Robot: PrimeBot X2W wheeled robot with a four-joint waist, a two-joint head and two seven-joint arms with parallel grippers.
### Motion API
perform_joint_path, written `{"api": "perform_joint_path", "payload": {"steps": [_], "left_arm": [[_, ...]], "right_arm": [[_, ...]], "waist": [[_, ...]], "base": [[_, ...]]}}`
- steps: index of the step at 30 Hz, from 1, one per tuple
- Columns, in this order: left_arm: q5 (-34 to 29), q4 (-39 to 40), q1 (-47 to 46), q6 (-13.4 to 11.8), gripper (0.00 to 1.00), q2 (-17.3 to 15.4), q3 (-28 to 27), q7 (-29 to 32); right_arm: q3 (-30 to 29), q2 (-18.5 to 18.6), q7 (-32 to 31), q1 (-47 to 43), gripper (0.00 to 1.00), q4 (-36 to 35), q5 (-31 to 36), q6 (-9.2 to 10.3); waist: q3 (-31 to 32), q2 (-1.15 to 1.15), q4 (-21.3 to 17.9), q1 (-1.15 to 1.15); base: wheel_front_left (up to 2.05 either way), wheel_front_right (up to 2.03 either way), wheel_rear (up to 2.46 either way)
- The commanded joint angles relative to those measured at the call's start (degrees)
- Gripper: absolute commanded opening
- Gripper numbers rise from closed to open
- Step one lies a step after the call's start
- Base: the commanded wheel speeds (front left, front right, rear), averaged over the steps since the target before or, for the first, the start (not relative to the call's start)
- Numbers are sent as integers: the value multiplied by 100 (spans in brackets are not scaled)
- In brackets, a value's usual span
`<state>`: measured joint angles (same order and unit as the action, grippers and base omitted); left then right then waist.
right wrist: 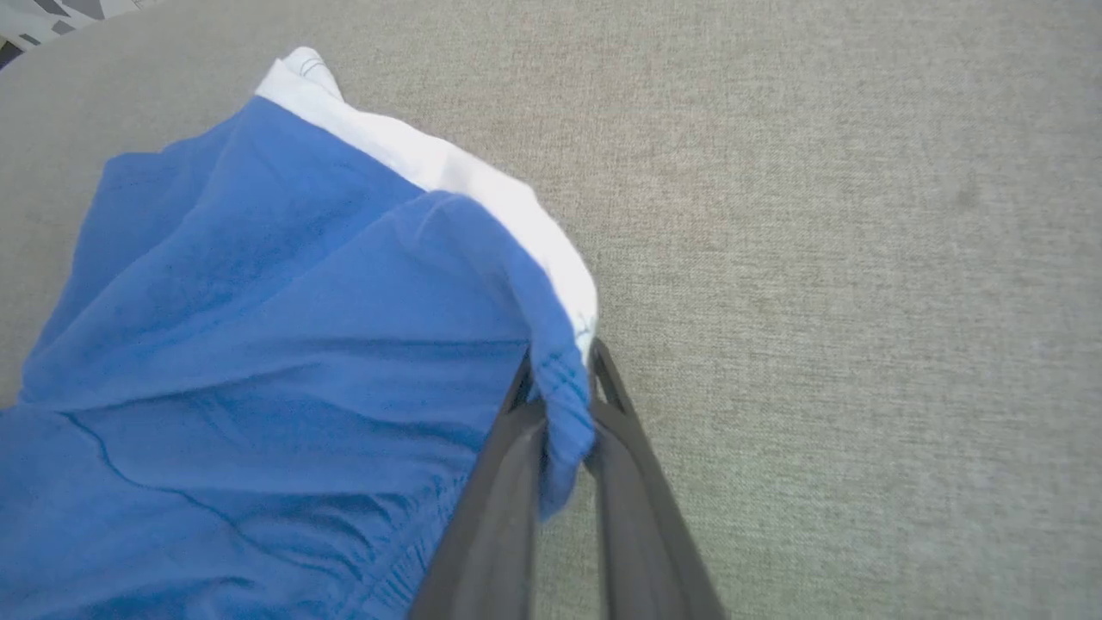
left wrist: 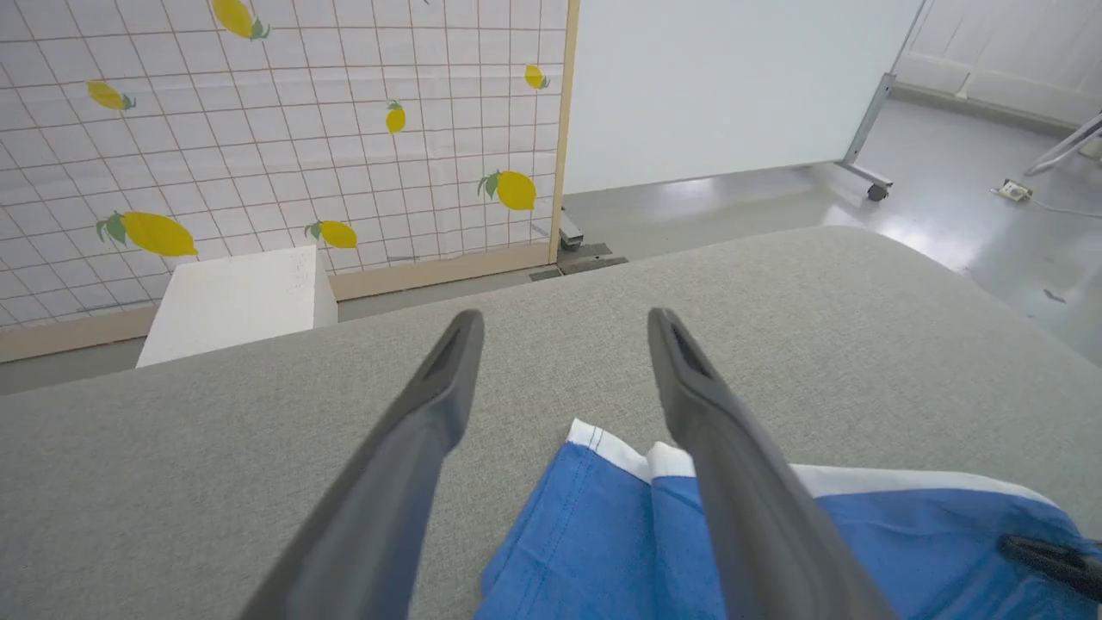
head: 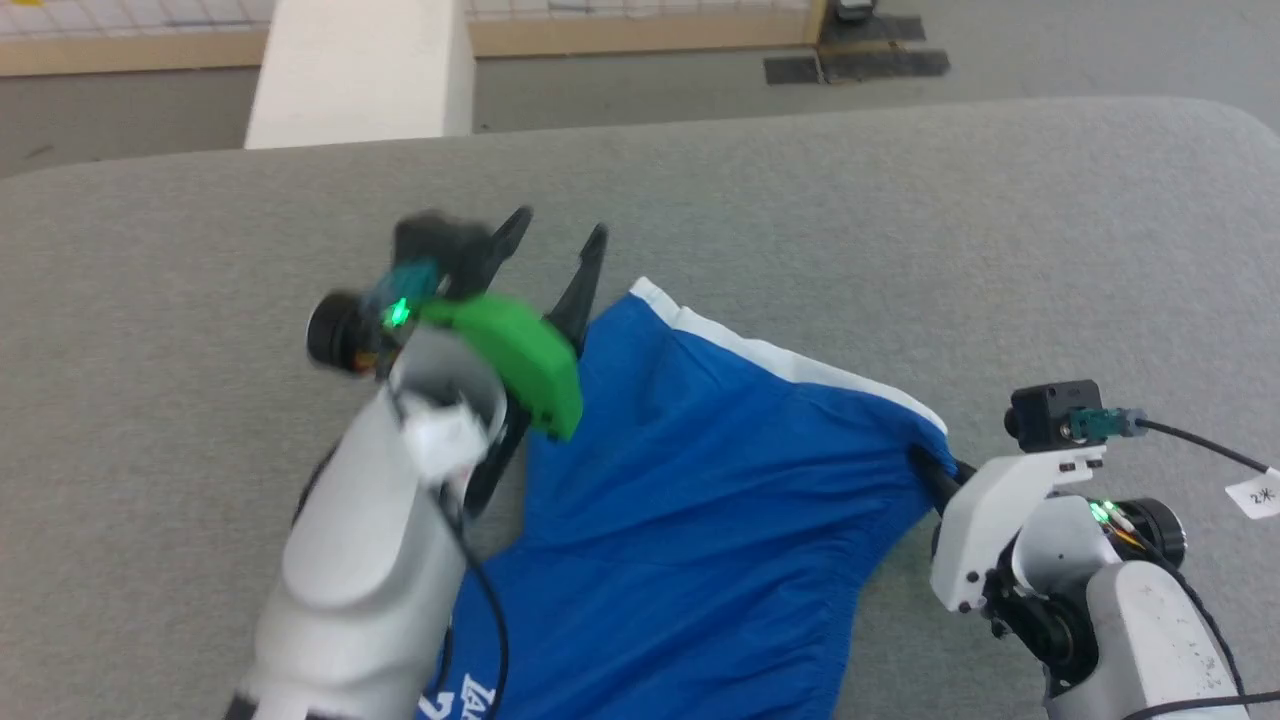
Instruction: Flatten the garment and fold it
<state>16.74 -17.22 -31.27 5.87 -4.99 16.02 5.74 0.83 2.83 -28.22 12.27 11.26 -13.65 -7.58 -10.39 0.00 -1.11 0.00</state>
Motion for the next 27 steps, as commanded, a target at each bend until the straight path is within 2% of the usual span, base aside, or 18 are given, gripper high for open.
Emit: {"api": "perform_joint_path", "payload": {"steps": [1, 6, 9, 15, 20, 21, 22, 24, 27], "left_arm": [[48, -271, -394, 48, 100, 24, 90, 251], [-15, -1180, -1368, 97, 100, 19, 431, 1180], [-107, -1768, -1759, 35, 100, -47, 539, 1872], [-256, -2589, -2185, -523, 100, -129, 552, 3070], [-320, -2838, -2260, -642, 100, -177, 659, 3645], [-291, -2874, -2243, -636, 94, -166, 665, 3758], [-220, -2908, -2168, -573, 0, -157, 692, 3927], [-128, -2871, -2101, -575, 0, -138, 649, 3940], [98, -2712, -2032, -602, 0, -103, 449, 3637]], "right_arm": [[76, 5, 36, 140, 0, -56, -132, 9], [431, 5, 148, 289, 0, -164, -325, 9], [661, 5, 227, 351, 0, -204, -486, 9], [763, 5, 400, 414, 0, -176, -546, 9], [732, 5, 493, 408, 0, -103, -577, 9], [721, 5, 506, 406, 0, -90, -587, 9], [698, 5, 519, 412, 0, -67, -593, 9], [677, 5, 523, 423, 0, -65, -571, 9], [635, 5, 514, 438, 0, -90, -533, 9]], "waist": [[-383, 0, -395, 0], [-771, 0, -835, 0], [-964, 0, -1092, 0], [-1158, 0, -1312, 0], [-1176, 0, -1296, 0], [-1170, 0, -1277, 0], [-1143, 0, -1230, 0], [-1106, 0, -1179, 0], [-1014, 0, -1083, 0]], "base": [[0, 0, 0], [0, 0, 0], [0, 0, 0], [0, 0, 0], [0, 0, 0], [0, 0, 0], [0, 0, 0], [0, 0, 0], [0, 0, 0]]}}
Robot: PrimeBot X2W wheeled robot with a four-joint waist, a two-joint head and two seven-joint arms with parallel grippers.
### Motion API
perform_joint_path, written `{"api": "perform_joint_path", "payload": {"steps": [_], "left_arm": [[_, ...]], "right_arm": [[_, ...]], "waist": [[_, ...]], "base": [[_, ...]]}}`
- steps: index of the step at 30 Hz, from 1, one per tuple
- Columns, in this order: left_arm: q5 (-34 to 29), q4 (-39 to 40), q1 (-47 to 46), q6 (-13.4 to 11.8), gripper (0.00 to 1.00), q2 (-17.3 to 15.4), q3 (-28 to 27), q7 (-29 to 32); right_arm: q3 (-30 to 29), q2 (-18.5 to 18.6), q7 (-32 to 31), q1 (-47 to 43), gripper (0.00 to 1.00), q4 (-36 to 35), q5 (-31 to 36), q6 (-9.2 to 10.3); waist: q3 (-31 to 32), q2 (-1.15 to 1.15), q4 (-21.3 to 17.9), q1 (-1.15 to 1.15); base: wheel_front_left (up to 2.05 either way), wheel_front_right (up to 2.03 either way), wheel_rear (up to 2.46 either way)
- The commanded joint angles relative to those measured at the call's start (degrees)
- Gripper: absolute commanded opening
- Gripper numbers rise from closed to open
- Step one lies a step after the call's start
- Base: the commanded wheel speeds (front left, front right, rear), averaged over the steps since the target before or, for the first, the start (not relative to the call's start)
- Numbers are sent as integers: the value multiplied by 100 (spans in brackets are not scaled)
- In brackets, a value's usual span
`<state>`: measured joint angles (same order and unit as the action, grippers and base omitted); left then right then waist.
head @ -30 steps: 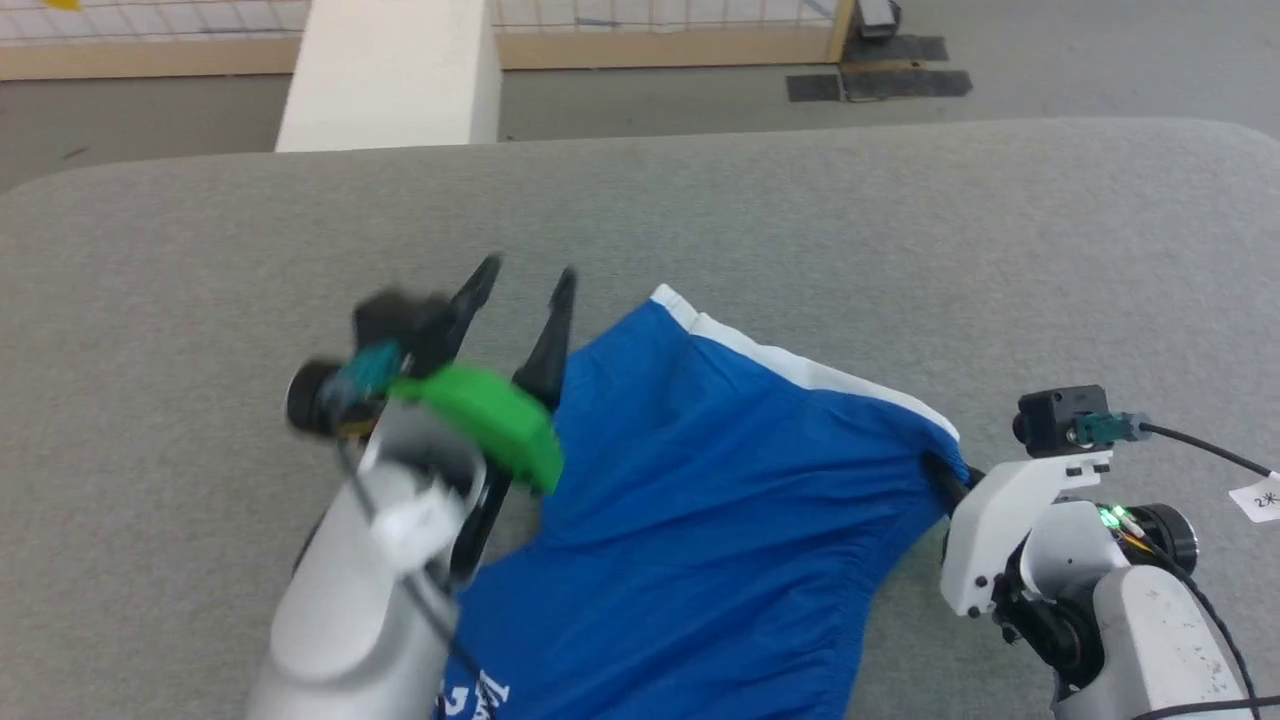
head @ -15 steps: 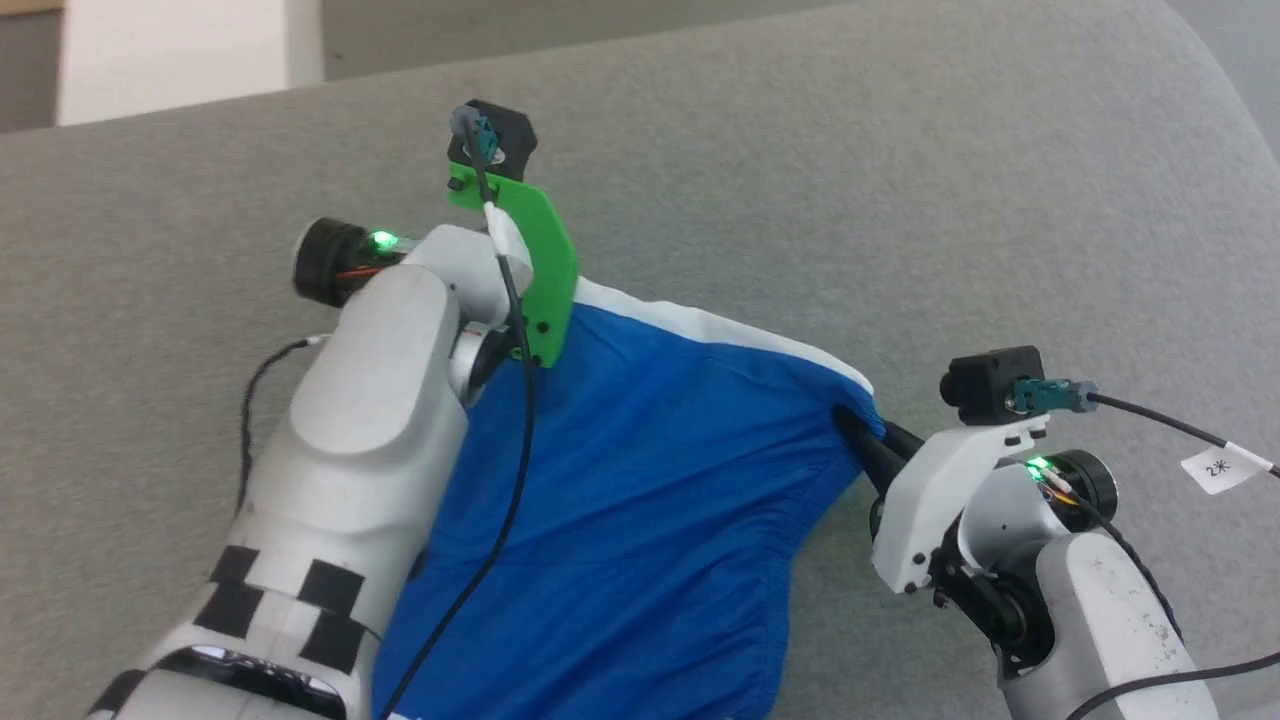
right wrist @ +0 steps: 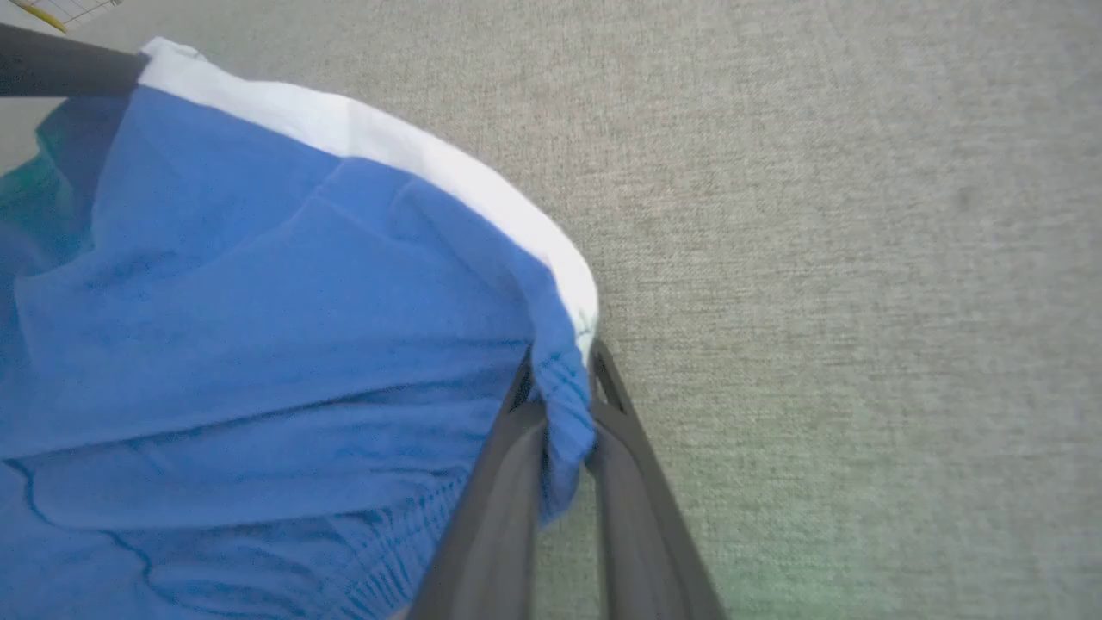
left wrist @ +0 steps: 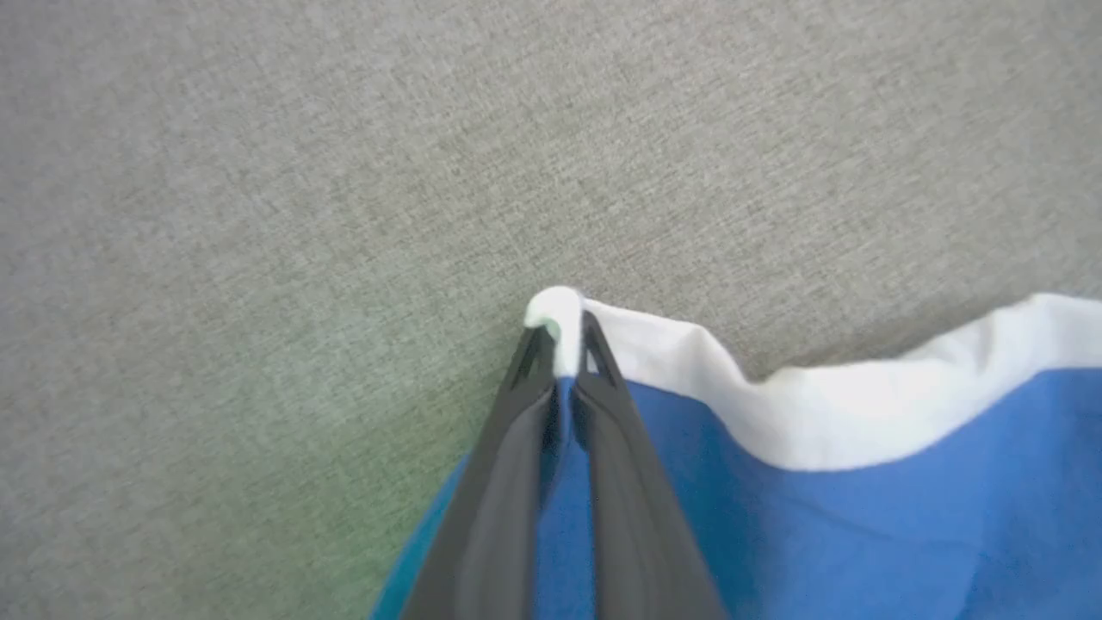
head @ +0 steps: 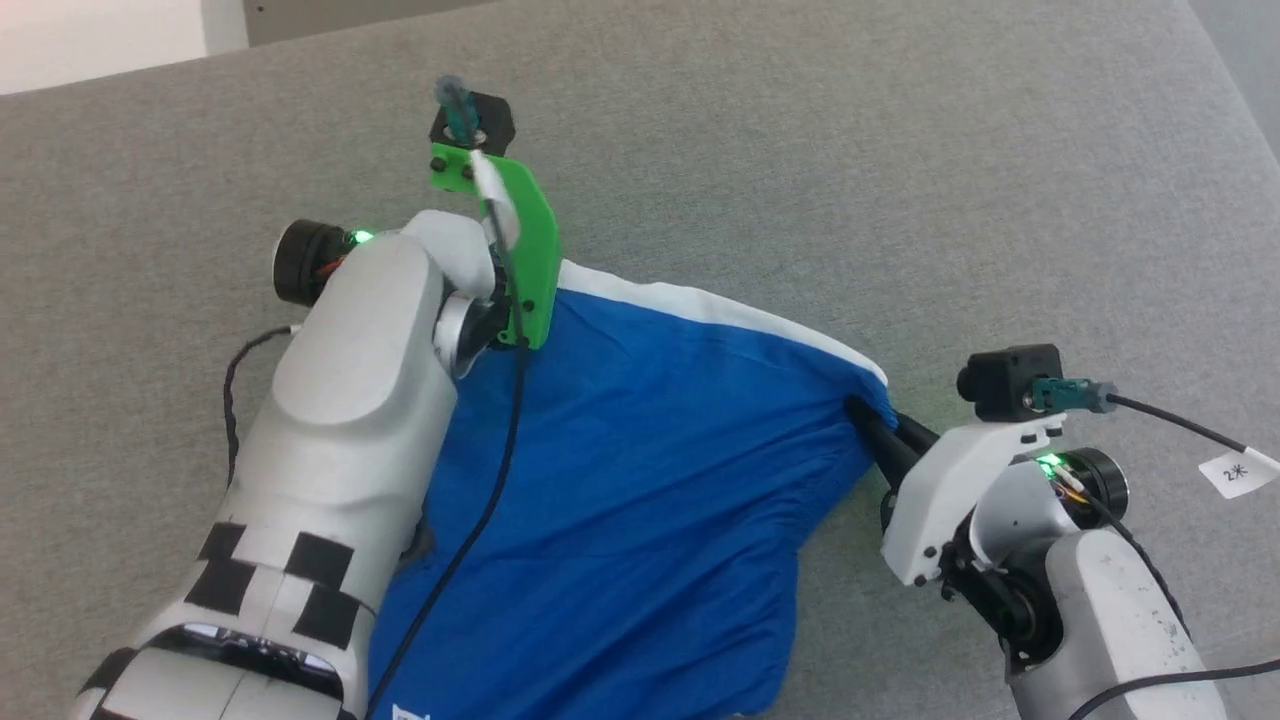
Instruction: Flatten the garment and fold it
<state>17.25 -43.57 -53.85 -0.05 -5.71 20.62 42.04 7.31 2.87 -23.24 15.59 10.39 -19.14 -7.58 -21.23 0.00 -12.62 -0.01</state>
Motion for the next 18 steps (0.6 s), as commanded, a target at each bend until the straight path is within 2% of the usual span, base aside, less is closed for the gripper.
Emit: {"api": "perform_joint_path", "payload": {"steps": [1, 6, 9, 13, 18], "left_arm": [[112, -24, 233, -16, 0, -19, -74, -112], [344, 366, 131, -26, 0, -36, -383, -905], [500, 579, -7, -19, 0, -79, -602, -1272], [488, 899, -296, -126, 0, -337, -826, -1649], [378, 1213, -853, -243, 0, -675, -1011, -1949]], "right_arm": [[-42, 0, 7, 111, 0, -14, 22, 9], [-117, 9, -368, 445, 0, -216, -303, 9], [-181, 174, -732, 901, 0, -363, -636, 9], [-170, 384, -1307, 1854, 0, -288, -1055, 9], [-446, 343, -1591, 3390, 0, 255, -1217, 9]], "waist": [[112, 0, 111, 1], [402, 0, 389, 1], [577, 0, 589, 1], [705, 0, 789, 1], [598, 0, 1022, 1]], "base": [[0, 0, 0], [0, 0, 0], [0, 0, 0], [0, 0, 0], [0, 0, 0]]}}
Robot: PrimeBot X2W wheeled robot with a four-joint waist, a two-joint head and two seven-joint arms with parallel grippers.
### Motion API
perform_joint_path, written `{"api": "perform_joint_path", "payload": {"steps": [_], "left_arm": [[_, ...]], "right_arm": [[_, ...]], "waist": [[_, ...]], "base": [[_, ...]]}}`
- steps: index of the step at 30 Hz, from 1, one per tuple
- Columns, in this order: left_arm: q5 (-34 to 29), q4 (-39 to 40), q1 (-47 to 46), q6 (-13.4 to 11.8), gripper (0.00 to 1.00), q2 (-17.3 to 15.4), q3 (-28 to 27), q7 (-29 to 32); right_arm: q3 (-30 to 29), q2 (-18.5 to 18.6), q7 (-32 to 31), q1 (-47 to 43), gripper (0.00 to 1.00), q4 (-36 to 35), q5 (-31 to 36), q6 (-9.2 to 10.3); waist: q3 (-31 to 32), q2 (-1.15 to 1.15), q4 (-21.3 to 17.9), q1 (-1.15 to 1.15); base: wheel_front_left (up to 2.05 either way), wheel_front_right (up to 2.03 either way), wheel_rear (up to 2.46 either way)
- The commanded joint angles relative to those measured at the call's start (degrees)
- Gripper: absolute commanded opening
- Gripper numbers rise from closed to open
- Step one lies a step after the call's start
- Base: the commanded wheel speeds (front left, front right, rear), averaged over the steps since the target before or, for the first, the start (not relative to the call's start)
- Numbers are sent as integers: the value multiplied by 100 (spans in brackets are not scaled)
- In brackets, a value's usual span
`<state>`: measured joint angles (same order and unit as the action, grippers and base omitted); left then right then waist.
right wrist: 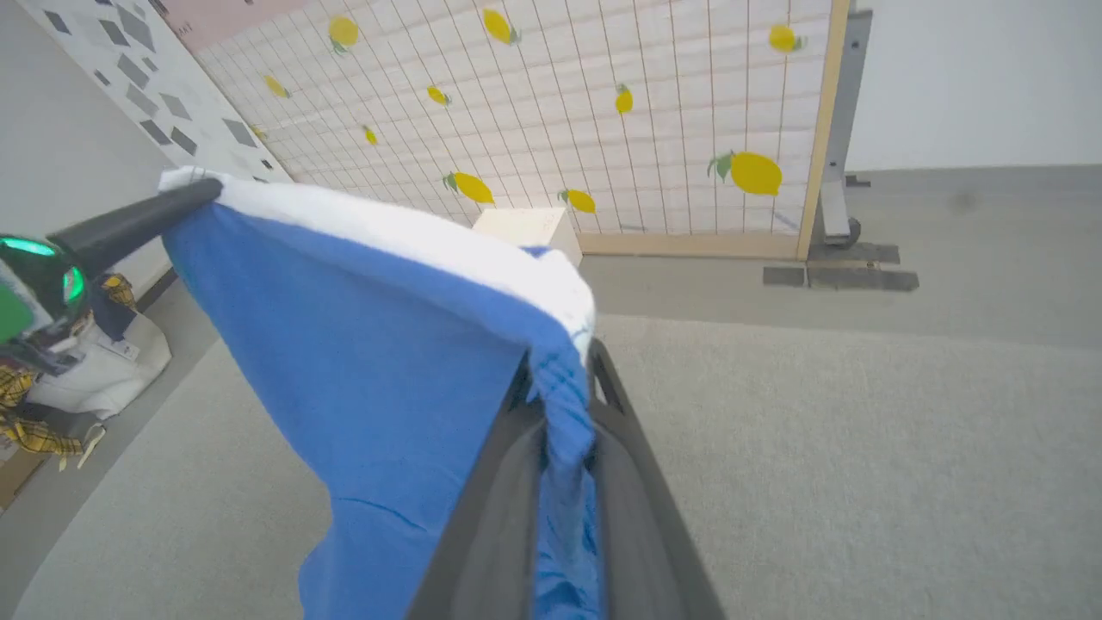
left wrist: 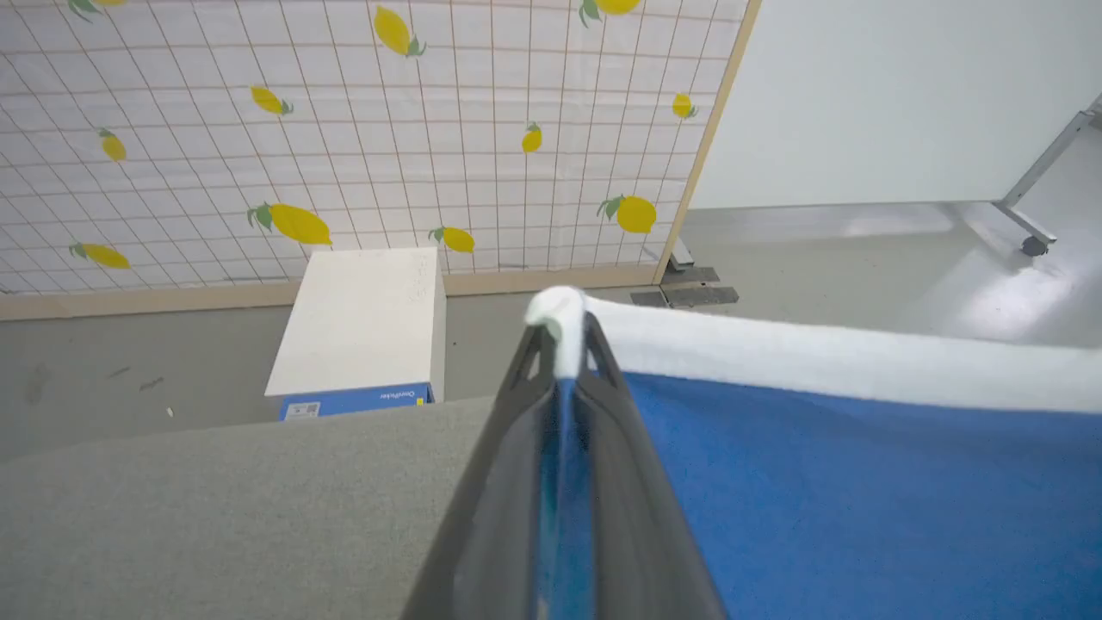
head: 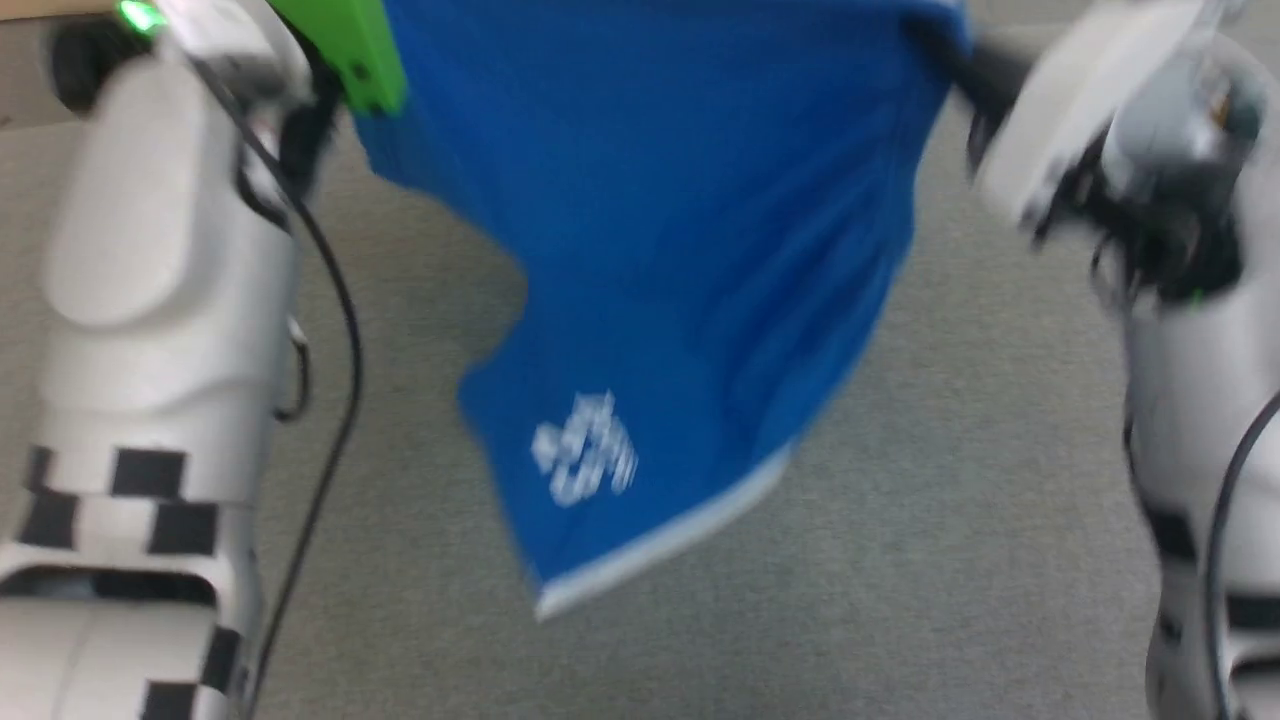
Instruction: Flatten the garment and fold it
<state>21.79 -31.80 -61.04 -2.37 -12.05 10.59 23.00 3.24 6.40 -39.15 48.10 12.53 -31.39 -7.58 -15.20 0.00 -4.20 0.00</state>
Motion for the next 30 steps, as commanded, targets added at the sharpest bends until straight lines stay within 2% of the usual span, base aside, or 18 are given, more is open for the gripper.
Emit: {"api": "perform_joint_path", "payload": {"steps": [1, 4, 9, 13, 16, 22, 26, 30], "left_arm": [[-110, 96, -284, -13, 0, -108, -26, -110], [-205, 211, -679, -102, 0, -244, -90, -262], [-330, 428, -1296, -268, 0, -372, -233, -784], [-328, 561, -1587, -343, 0, -386, -375, -1338], [-237, 523, -1512, -279, 0, -330, -404, -1578], [-29, 468, -715, -78, 0, -261, -438, -2048], [95, 636, 107, 89, 0, -227, -422, -2366], [330, 1061, 1214, 36, 0, -135, -587, -2627]], "right_arm": [[-125, -41, 7, 485, 0, 211, 40, 9], [-314, -128, 159, 1378, 0, 670, 290, 9], [-656, -282, 785, 2742, 0, 1434, 753, 9], [-775, -327, 1481, 3426, 0, 1961, 1063, 9], [-707, -338, 1814, 3567, 0, 2249, 1031, 9], [-93, -237, 2183, 2810, 0, 2186, 357, 9], [488, 77, 2292, 1712, 0, 1608, -298, 9], [875, 463, 2429, 321, 0, 689, -975, 9]], "waist": [[-60, 0, 219, 0], [-220, 0, 305, 0], [-478, 0, 410, 0], [-653, 0, 516, 0], [-726, 0, 631, 0], [-649, 0, 778, 0], [-382, 0, 835, 0], [-5, 0, 856, 0]], "base": [[0, 0, 0], [0, 0, 0], [0, 0, 0], [0, 0, 0], [0, 0, 0], [0, 0, 0], [0, 0, 0], [0, 0, 0]]}}
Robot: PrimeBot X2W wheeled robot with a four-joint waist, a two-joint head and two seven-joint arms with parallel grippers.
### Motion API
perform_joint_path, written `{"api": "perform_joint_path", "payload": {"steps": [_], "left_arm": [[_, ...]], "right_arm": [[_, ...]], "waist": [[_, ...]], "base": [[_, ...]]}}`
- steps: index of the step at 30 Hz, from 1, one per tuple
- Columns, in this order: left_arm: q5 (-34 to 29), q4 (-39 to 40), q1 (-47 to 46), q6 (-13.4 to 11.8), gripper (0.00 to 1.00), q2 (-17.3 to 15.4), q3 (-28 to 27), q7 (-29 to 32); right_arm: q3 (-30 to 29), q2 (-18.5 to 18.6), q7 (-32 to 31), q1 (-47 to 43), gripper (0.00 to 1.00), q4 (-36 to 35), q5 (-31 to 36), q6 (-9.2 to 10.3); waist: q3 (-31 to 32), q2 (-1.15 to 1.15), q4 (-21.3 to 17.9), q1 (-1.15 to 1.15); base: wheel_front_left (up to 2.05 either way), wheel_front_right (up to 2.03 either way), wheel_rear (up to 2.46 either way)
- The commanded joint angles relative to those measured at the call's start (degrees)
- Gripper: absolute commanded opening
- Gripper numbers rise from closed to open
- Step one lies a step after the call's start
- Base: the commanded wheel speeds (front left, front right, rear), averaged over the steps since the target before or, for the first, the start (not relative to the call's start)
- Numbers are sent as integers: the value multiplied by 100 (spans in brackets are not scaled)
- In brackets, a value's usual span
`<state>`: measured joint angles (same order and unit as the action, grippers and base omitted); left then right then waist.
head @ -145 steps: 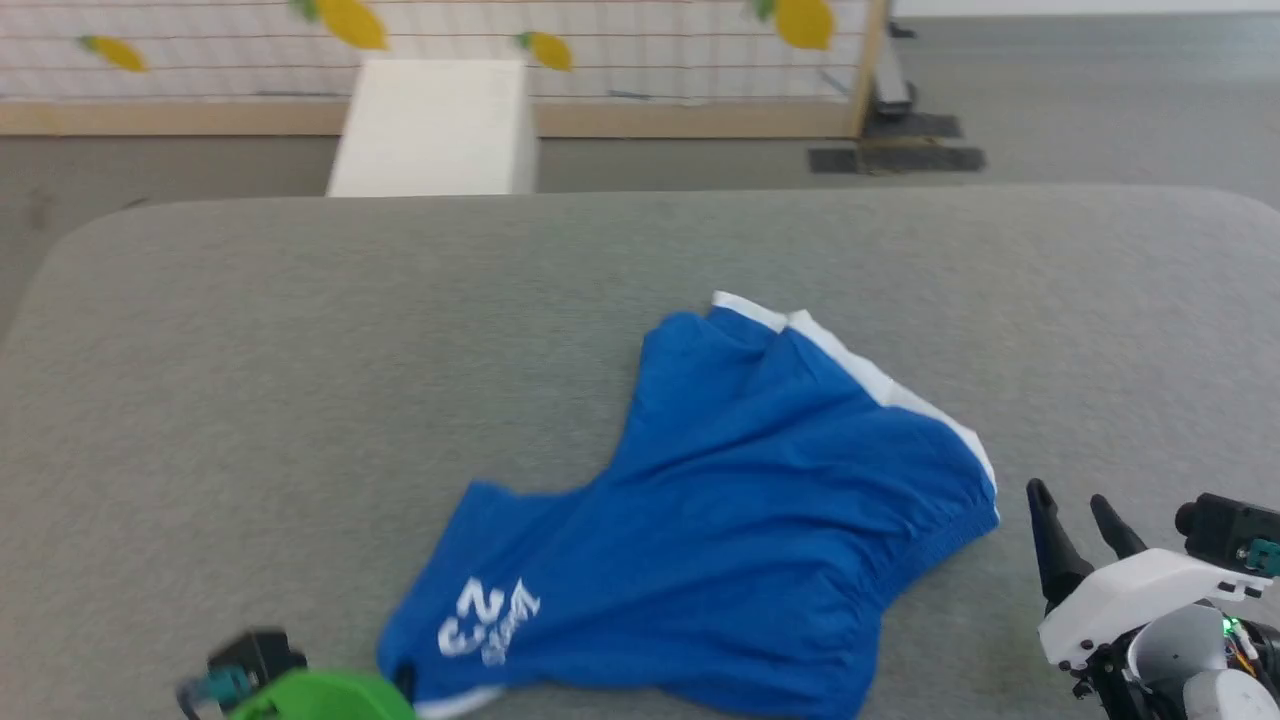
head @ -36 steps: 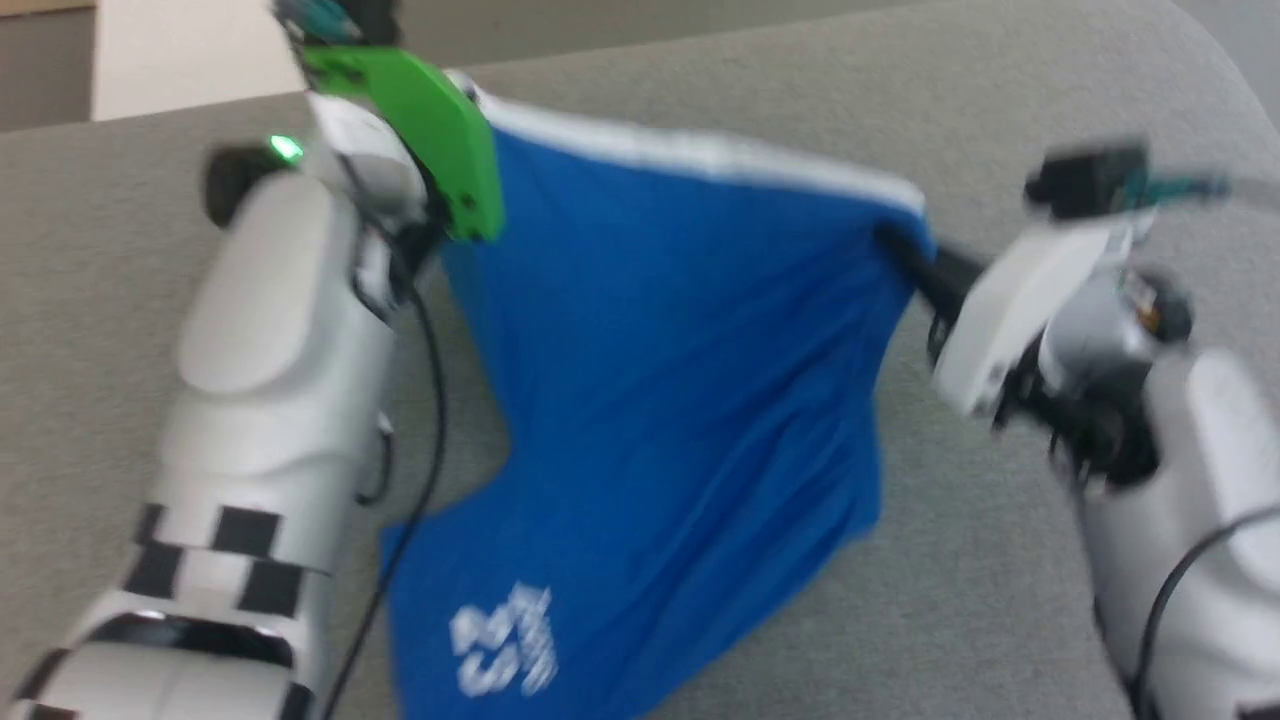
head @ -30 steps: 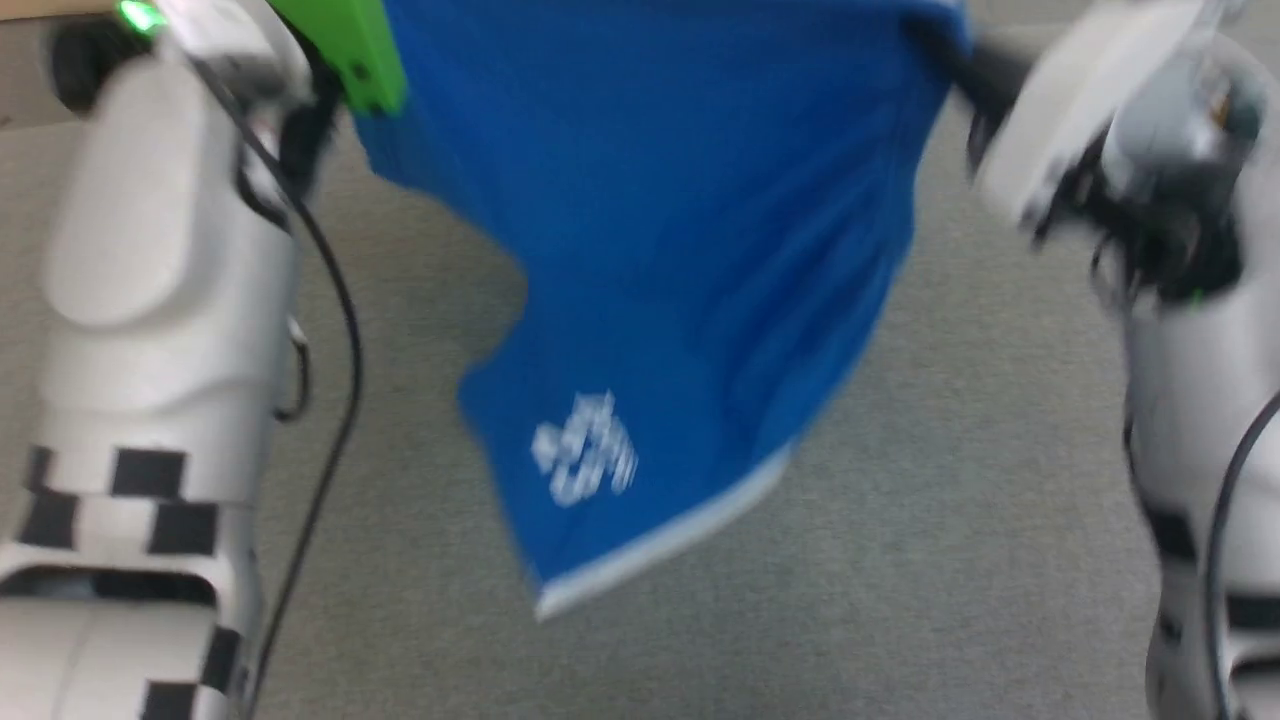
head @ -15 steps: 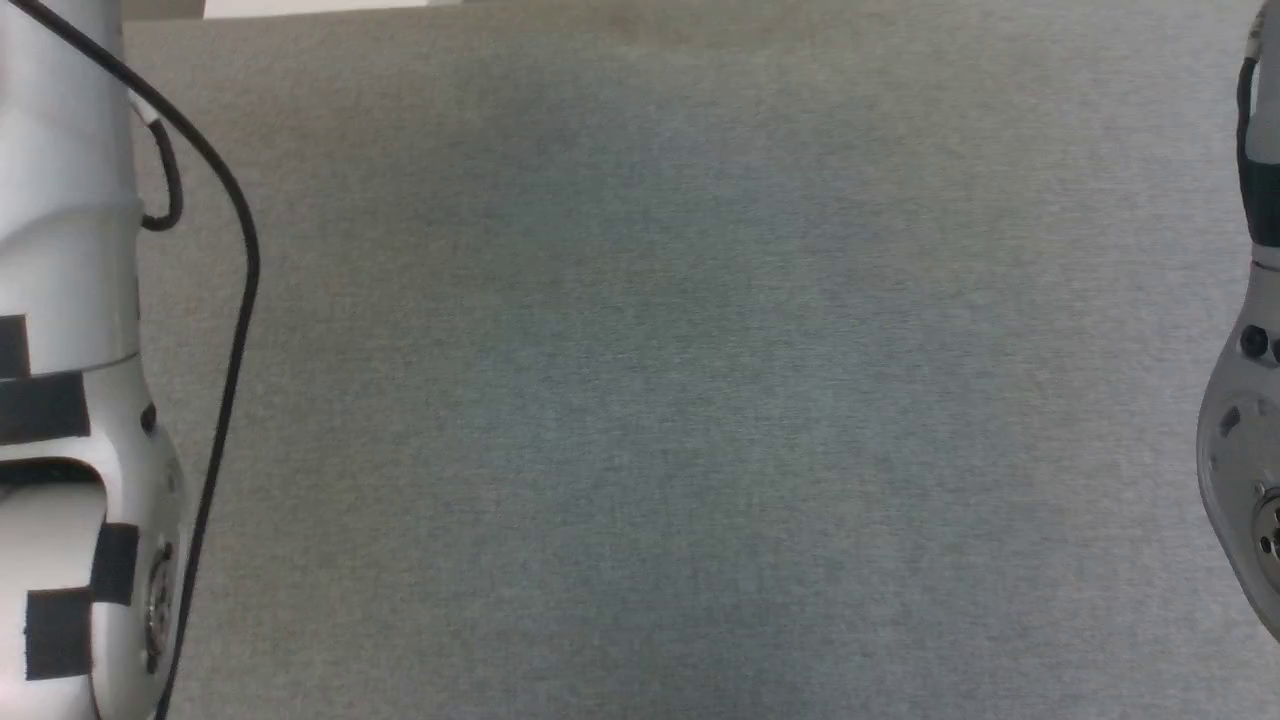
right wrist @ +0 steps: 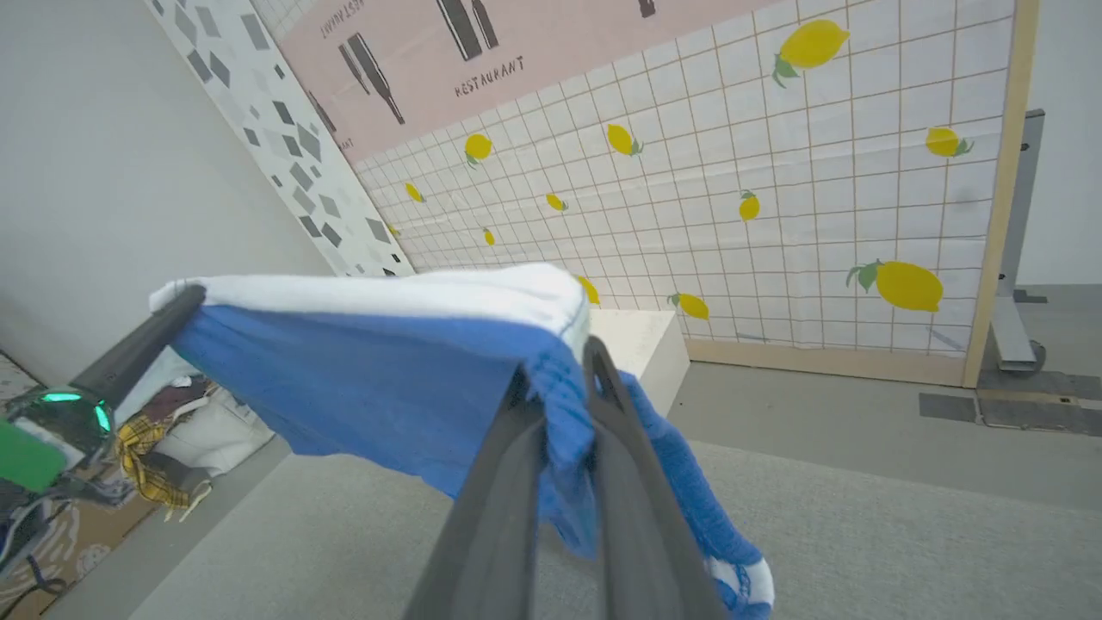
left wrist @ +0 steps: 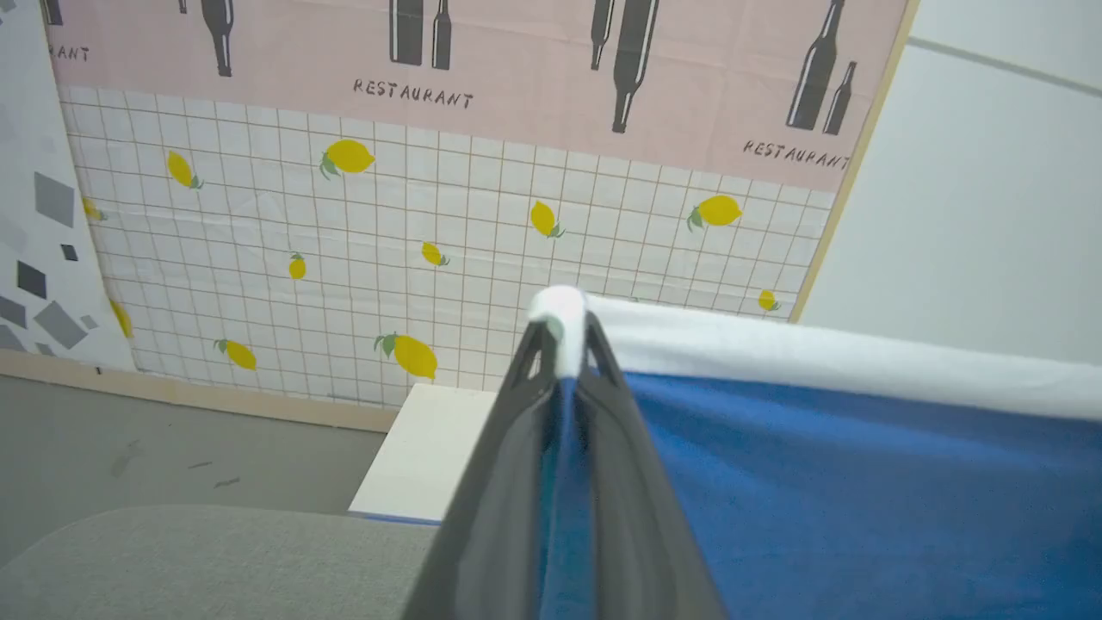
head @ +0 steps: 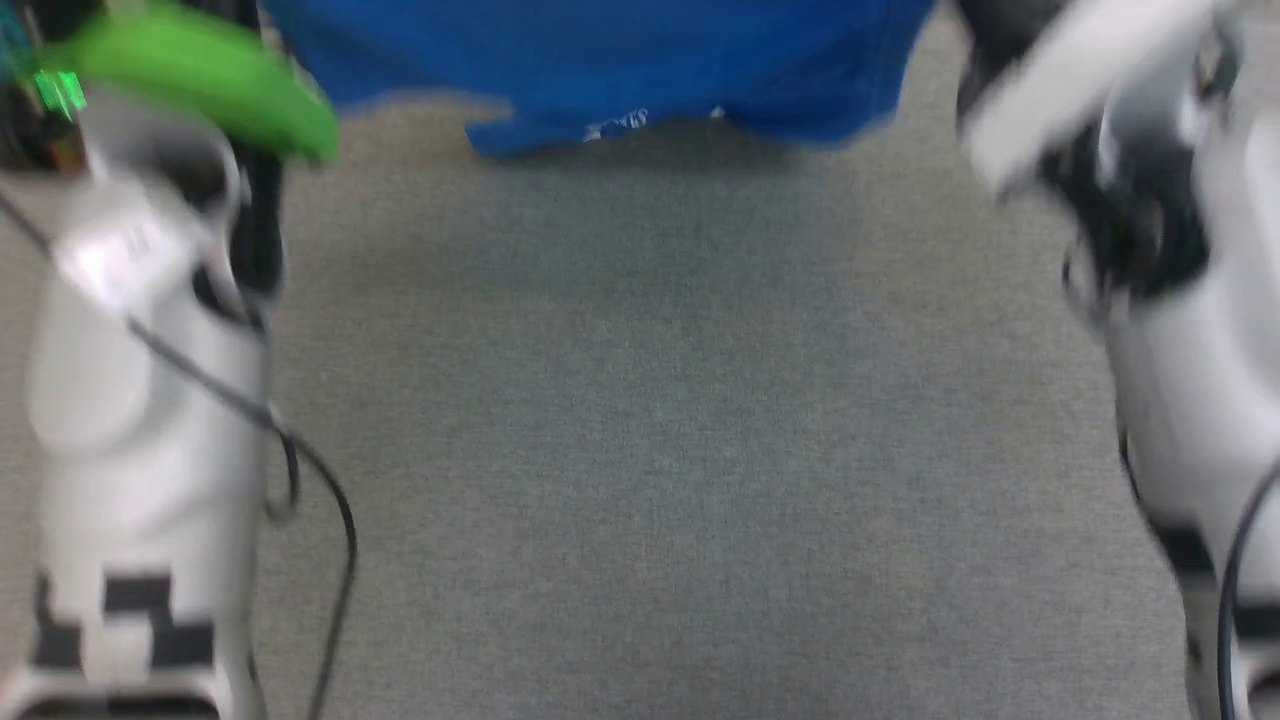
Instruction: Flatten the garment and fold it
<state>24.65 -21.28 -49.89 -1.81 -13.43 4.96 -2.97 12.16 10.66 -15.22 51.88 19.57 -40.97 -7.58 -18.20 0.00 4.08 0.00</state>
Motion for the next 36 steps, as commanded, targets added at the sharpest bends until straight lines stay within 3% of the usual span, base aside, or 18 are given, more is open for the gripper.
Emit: {"api": "perform_joint_path", "payload": {"steps": [1, 5, 10, 15, 20, 24, 28, 36], "left_arm": [[122, 187, 466, -73, 0, 44, -86, -61], [256, 893, 1894, -232, 0, 123, -129, 36], [469, 1830, 3837, -606, 0, 363, -177, 310], [560, 2321, 5428, -979, 0, 550, -156, 585], [565, 2405, 6467, -1279, 0, 606, -39, 986], [613, 2536, 6905, -1459, 0, 588, -48, 1269], [604, 2863, 6872, -1494, 0, 508, -116, 1288], [457, 2828, 5406, -1152, 0, 117, 241, 1930]], "right_arm": [[77, 163, 41, -489, 0, -291, -173, 9], [215, 581, 82, -2045, 0, -1181, -493, 9], [173, 705, -21, -3883, 0, -1828, -587, 9], [396, 710, -333, -5122, 0, -2075, -317, 9], [614, 879, -1085, -5965, 0, -2104, -17, 9], [512, 814, -1826, -6422, 0, -2161, 17, 9], [128, 567, -1933, -6505, 0, -2474, 136, 9], [-310, 299, -2307, -5953, 0, -2836, 327, 9]], "waist": [[421, 0, 37, 0], [873, 0, 52, 0], [1361, 0, 1, 0], [1660, 0, -31, 0], [1842, 0, -27, 0], [1932, 0, -24, 0], [1962, 0, -45, 0], [1609, 0, -267, 0]], "base": [[0, 0, 0], [0, 0, 0], [0, 0, 0], [0, 0, 0], [0, 0, 0], [0, 0, 0], [0, 0, 0], [0, 0, 0]]}}
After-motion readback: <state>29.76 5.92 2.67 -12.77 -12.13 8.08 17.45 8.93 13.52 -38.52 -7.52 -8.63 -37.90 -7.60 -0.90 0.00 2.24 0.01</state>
